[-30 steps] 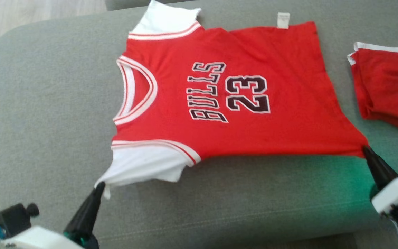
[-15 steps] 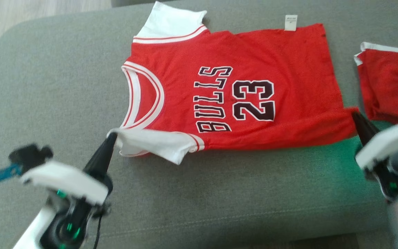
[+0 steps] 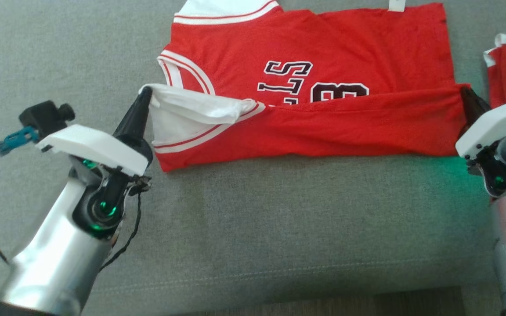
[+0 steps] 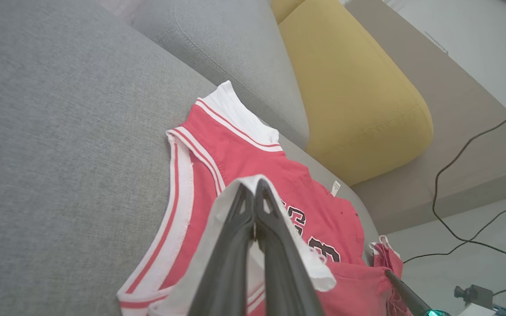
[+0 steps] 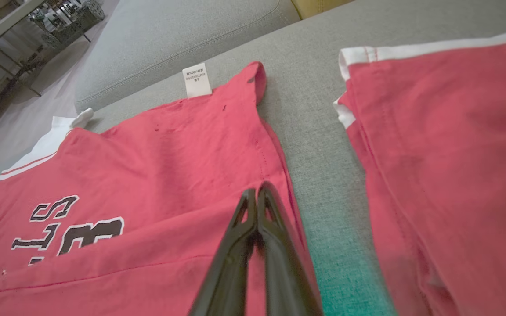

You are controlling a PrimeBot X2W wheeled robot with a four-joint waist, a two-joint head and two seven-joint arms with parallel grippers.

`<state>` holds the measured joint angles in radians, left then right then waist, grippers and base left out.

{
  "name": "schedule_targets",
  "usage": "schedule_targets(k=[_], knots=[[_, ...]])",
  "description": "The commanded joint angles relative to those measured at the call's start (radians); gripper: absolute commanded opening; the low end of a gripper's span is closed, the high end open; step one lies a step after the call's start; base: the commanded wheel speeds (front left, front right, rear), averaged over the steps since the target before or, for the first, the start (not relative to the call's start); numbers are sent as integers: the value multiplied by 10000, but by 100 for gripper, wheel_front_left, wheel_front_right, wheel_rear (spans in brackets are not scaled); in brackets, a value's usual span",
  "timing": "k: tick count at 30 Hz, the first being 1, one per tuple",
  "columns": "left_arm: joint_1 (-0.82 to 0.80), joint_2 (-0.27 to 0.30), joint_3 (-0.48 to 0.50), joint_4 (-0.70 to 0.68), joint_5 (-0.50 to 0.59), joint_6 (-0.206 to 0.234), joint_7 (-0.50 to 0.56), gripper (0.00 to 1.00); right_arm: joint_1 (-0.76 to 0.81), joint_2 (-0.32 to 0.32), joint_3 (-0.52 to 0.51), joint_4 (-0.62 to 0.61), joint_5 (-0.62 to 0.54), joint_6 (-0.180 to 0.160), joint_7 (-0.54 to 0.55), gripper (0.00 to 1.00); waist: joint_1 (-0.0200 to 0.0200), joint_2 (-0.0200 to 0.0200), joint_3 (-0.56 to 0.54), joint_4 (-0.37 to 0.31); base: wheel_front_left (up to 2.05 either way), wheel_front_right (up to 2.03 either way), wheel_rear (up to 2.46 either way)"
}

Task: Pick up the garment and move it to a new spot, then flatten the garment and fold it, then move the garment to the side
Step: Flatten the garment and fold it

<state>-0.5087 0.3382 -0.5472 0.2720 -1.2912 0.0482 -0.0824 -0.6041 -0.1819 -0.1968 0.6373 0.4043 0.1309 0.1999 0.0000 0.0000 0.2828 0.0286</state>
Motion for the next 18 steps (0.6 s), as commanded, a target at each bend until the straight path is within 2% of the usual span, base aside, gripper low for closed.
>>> schedule_targets(k=[1, 2, 3, 4, 5, 6, 10, 13, 17, 18], knots=[[-568, 135, 301, 3, 98, -332, -149, 0, -305, -41, 175, -140, -71, -2, -178, 0, 0, 0, 88, 15, 0, 0, 0], [-677, 27, 308, 187, 76, -563, -237, 0, -366, -36, 209, -21, -93, -2, -236, 0, 0, 0, 125, 12, 0, 0, 0], [-764, -92, 318, 338, 15, -862, -318, 19, -419, -30, 244, 84, -106, -2, -303, 0, 0, 0, 152, 7, 0, 0, 0], [-806, -226, 327, 511, -140, -1102, -308, 73, -465, -22, 279, 186, -113, -2, -380, 12, 0, 0, 172, -1, 0, 0, 0], [-856, -284, 329, 692, -190, -1255, -338, 100, -501, -18, 313, 280, -133, -2, -467, 44, 0, 0, 192, -21, 0, 0, 0], [-900, -303, 327, 858, -159, -1367, -434, 100, -539, -3, 312, 350, -148, -2, -600, 100, 0, 0, 214, -49, 0, 0, 0], [-848, -334, 304, 1122, -2, -1562, -829, 100, -578, 83, 252, 371, -74, -2, -1115, 100, 0, 0, 255, -123, 0, 0, 0], [-615, -11, 38, 1101, 1036, -1573, -1407, 100, -386, 137, 135, 7, 130, -2, -1717, 100, 0, 0, 271, -148, 0, 0, 0], [265, 26, 123, 936, 2031, -923, -1729, 100, 451, 66, 56, -780, 135, -2, -2330, 100, 0, 0, 229, -113, 0, 0, 0], [704, 75, -48, 860, 2676, -517, -1762, 100, 913, 124, 24, -1175, 93, -2, -2427, 100, 0, 0, 228, -105, 0, 0, 0]])
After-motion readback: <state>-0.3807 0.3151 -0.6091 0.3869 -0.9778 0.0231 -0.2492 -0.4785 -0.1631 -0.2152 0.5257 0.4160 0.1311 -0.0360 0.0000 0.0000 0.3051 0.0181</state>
